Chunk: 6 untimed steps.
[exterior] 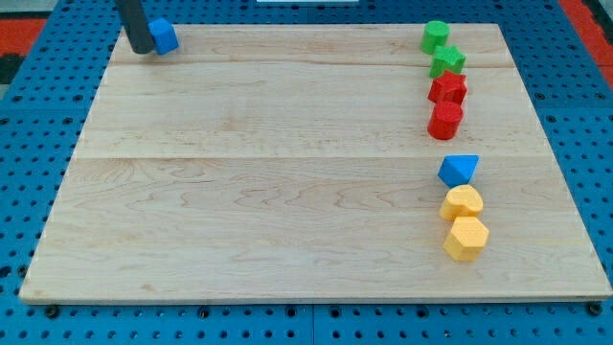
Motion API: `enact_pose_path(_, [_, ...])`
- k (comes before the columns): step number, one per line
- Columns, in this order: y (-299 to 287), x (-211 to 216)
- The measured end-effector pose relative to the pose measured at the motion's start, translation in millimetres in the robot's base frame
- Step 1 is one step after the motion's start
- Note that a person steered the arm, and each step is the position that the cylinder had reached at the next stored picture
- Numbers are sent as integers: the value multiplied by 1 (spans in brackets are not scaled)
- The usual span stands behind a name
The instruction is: Move the blue triangle diagonally top left to the yellow heart
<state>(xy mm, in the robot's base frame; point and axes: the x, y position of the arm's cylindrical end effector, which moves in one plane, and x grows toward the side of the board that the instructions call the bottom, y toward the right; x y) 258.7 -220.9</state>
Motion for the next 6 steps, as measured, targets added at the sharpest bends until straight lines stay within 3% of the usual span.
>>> enact_pose_path(1, [78,70])
enact_pose_path(3, [318,149])
enact_pose_path(5, [516,224])
enact_pose_path(6, [454,231])
